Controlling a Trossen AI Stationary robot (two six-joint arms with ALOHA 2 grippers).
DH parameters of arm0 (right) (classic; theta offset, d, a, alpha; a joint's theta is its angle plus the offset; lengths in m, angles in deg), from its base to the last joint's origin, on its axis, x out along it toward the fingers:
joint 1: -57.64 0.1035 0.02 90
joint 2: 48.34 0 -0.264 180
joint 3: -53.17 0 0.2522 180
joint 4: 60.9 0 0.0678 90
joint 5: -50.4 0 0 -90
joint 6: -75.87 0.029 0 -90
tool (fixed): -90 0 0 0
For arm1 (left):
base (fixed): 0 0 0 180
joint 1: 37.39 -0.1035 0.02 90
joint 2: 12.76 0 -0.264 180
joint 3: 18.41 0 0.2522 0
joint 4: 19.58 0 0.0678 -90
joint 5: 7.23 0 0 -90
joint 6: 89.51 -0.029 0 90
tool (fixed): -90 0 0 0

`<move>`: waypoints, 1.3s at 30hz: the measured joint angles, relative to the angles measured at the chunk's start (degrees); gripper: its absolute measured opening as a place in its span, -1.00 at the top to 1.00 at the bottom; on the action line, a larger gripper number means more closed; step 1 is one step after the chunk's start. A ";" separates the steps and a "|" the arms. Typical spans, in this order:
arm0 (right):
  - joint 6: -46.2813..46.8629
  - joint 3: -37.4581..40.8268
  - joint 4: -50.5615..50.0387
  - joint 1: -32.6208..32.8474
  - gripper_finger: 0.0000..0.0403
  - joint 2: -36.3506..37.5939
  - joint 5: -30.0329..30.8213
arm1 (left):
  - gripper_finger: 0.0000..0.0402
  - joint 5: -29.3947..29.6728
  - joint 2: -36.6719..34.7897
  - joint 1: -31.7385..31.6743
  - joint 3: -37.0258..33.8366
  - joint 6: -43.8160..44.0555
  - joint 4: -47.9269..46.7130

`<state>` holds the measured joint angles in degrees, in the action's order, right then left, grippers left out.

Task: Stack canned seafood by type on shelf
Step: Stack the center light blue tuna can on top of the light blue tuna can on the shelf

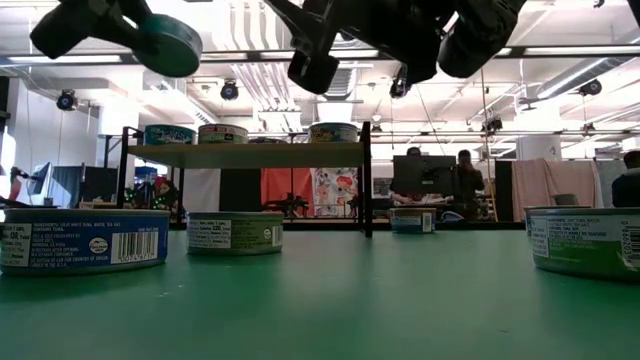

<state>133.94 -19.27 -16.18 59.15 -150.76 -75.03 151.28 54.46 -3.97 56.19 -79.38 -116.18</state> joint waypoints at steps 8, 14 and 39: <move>-20.98 0.00 -4.10 -1.53 -0.27 4.48 -4.24 | 0.41 -10.45 -5.44 -0.03 -0.02 -21.10 26.14; -48.95 0.00 -33.64 0.35 -0.25 15.10 13.28 | 0.41 -18.73 -8.26 -0.04 -0.02 -32.43 37.01; -106.10 -1.93 -32.91 7.57 -0.32 16.55 49.02 | 0.41 -27.00 -14.08 -1.28 -29.50 -71.68 99.89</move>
<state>27.84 -21.20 -49.09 66.72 -134.22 -26.01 124.27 40.39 -5.25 26.69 -151.06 -16.30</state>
